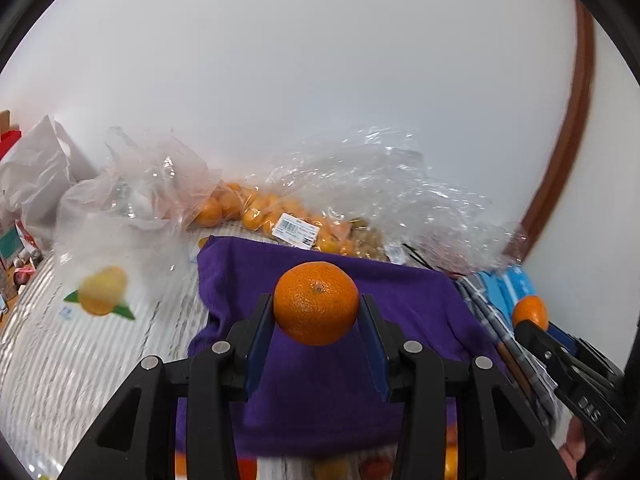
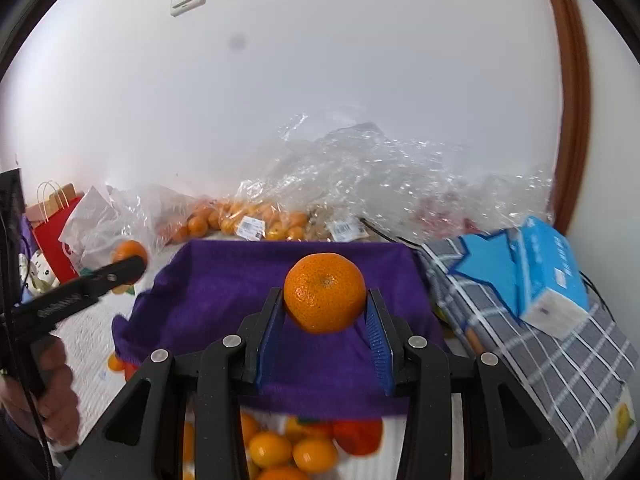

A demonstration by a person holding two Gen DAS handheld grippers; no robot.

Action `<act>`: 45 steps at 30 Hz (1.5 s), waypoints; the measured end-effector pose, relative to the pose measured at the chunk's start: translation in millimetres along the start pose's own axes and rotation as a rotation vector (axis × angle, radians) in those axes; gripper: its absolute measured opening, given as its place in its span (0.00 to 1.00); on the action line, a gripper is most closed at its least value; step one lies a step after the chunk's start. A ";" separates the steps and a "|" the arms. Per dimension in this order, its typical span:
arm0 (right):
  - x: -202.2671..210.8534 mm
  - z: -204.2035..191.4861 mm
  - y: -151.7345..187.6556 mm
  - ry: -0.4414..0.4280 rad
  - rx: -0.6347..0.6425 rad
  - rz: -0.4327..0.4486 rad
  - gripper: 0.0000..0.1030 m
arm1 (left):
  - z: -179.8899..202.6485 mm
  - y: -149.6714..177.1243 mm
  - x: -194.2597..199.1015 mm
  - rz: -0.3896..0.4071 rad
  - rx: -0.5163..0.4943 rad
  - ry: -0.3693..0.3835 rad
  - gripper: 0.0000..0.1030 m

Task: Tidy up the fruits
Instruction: 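Lift both held tangerines and carry them over the purple towel, then open both tools to drop the tangerines onto the towel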

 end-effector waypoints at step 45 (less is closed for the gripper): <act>-94.5 0.3 34.7 -0.024 0.020 -0.189 0.66 | -16.8 30.3 -65.0 -0.144 -0.032 -0.035 0.53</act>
Point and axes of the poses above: each gripper's, at about its wrist camera, not at the fingertips, and x roughly against the way its jaws point, z to its right, y to its underside, the point moved 1 cm from there along -x, roughly the way its jaws point, and after that the axes turned 15 degrees about y, right-handed, at the moved point
